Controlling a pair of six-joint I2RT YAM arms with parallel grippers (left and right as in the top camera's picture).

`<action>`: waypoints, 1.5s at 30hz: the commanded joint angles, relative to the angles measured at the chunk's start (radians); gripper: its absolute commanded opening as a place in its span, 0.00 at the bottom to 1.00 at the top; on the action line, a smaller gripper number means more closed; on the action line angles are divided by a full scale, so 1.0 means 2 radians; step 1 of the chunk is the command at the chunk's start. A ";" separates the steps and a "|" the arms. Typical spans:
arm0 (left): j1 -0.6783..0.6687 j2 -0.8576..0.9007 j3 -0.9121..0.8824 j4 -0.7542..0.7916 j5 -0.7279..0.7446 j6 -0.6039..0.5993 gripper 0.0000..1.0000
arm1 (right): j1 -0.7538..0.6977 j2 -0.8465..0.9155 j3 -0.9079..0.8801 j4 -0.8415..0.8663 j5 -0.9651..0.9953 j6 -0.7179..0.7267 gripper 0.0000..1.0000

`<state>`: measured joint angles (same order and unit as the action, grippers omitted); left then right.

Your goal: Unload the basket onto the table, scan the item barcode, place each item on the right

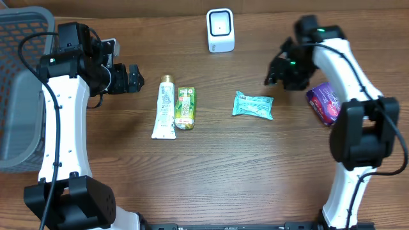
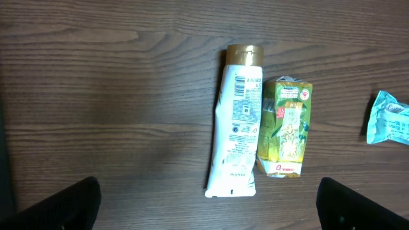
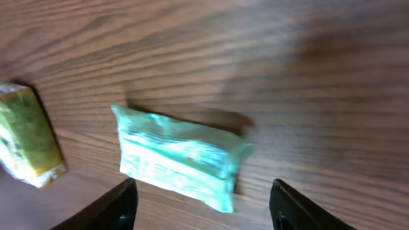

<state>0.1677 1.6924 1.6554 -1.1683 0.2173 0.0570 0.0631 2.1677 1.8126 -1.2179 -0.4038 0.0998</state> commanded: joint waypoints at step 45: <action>0.001 -0.016 -0.001 0.001 0.004 -0.006 1.00 | -0.002 -0.091 -0.223 0.189 -0.140 -0.043 0.04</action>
<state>0.1677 1.6924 1.6554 -1.1664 0.2173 0.0570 0.0654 2.0979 1.2915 -0.7696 -0.7780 0.1417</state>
